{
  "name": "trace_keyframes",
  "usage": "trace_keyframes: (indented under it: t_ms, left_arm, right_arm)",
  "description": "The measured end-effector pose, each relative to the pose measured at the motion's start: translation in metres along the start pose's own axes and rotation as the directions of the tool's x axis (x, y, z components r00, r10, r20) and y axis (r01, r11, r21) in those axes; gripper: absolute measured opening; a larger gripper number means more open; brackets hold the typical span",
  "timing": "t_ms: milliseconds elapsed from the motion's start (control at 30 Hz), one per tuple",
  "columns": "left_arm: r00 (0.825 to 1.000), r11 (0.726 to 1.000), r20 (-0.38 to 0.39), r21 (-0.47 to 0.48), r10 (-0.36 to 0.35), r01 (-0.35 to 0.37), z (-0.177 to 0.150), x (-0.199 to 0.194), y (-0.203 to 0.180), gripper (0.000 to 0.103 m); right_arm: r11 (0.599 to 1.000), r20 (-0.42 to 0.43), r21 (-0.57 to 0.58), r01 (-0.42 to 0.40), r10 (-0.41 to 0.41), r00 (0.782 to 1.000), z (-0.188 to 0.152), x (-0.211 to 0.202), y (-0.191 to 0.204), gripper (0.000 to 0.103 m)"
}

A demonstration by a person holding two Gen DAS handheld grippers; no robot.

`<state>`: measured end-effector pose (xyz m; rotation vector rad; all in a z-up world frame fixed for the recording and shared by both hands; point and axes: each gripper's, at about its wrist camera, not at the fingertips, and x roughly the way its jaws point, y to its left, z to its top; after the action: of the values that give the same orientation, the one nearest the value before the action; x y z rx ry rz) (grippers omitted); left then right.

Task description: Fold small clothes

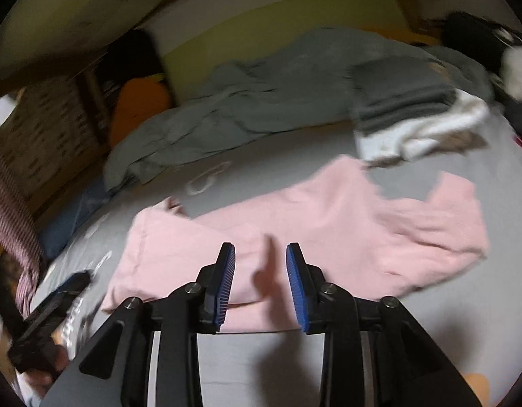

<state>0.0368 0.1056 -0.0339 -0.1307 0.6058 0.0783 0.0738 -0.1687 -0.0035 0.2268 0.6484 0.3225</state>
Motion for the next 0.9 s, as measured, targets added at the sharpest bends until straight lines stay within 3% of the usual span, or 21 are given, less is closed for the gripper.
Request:
trace_keyframes:
  t_ms: [67, 133, 167, 333, 433, 500, 567, 600, 633, 667, 733, 800, 833, 900]
  left_arm:
    - [0.997, 1.000, -0.078, -0.003, 0.021, -0.022, -0.007, 0.015, 0.000, 0.049]
    - [0.998, 1.000, -0.061, -0.014, 0.014, -0.015, -0.007, 0.011, 0.002, 0.050]
    - [0.998, 1.000, -0.058, -0.016, 0.011, -0.012, -0.007, 0.010, 0.003, 0.050]
    - [0.999, 0.999, -0.030, -0.034, -0.015, 0.014, -0.011, 0.006, 0.007, 0.056]
    - [0.999, 0.999, -0.014, -0.041, -0.030, 0.029, -0.011, 0.003, 0.009, 0.064]
    - [1.000, 0.999, -0.002, -0.038, -0.026, 0.026, -0.009, 0.001, 0.008, 0.067]
    - [1.000, 1.000, 0.002, -0.024, -0.013, 0.013, -0.010, 0.001, 0.005, 0.075]
    - [1.000, 1.000, -0.002, -0.015, -0.004, 0.004, -0.010, 0.002, 0.003, 0.077]
    - [1.000, 1.000, -0.006, -0.007, 0.004, -0.004, -0.010, 0.003, 0.002, 0.079]
    - [1.000, 1.000, -0.008, -0.003, 0.011, -0.011, -0.010, 0.004, 0.000, 0.079]
    - [1.000, 1.000, -0.010, -0.004, 0.016, -0.016, -0.010, 0.005, 0.001, 0.080]
    - [1.000, 1.000, -0.015, -0.011, 0.018, -0.019, -0.010, 0.006, 0.002, 0.080]
    - [1.000, 1.000, -0.016, -0.014, 0.018, -0.019, -0.010, 0.006, 0.002, 0.080]
    - [1.000, 1.000, -0.015, -0.015, 0.019, -0.019, -0.010, 0.006, 0.003, 0.080]
  right_arm:
    - [0.995, -0.059, -0.077, 0.060, -0.064, 0.996, -0.007, 0.016, 0.013, 0.032]
    - [0.981, -0.131, -0.122, 0.150, -0.165, 0.978, -0.017, 0.033, 0.014, 0.032]
    - [0.982, -0.150, -0.111, 0.151, -0.166, 0.975, -0.022, 0.037, 0.010, 0.032]
    - [0.989, -0.089, -0.005, 0.149, -0.149, 0.985, -0.012, 0.013, -0.007, 0.035]
    - [0.975, -0.032, 0.082, 0.205, -0.203, 0.979, -0.002, -0.008, -0.025, 0.061]
    - [0.959, -0.009, 0.161, 0.235, -0.237, 0.972, 0.005, -0.019, -0.043, 0.062]
    - [0.905, -0.026, 0.281, 0.319, -0.325, 0.945, 0.008, -0.030, -0.069, 0.063]
    - [0.849, -0.067, 0.335, 0.408, -0.411, 0.909, 0.006, -0.032, -0.082, 0.064]
    - [0.758, -0.135, 0.392, 0.521, -0.513, 0.848, 0.002, -0.035, -0.097, 0.064]
    - [0.709, -0.156, 0.467, 0.528, -0.522, 0.839, -0.008, -0.040, -0.114, 0.064]
    - [0.699, -0.133, 0.576, 0.424, -0.431, 0.892, -0.020, -0.045, -0.135, 0.064]
    - [0.733, -0.080, 0.577, 0.361, -0.388, 0.918, -0.016, -0.051, -0.133, 0.065]
    - [0.773, -0.037, 0.578, 0.260, -0.294, 0.955, -0.012, -0.048, -0.132, 0.065]
    - [0.784, -0.042, 0.602, 0.152, -0.159, 0.986, -0.014, -0.034, -0.136, 0.065]
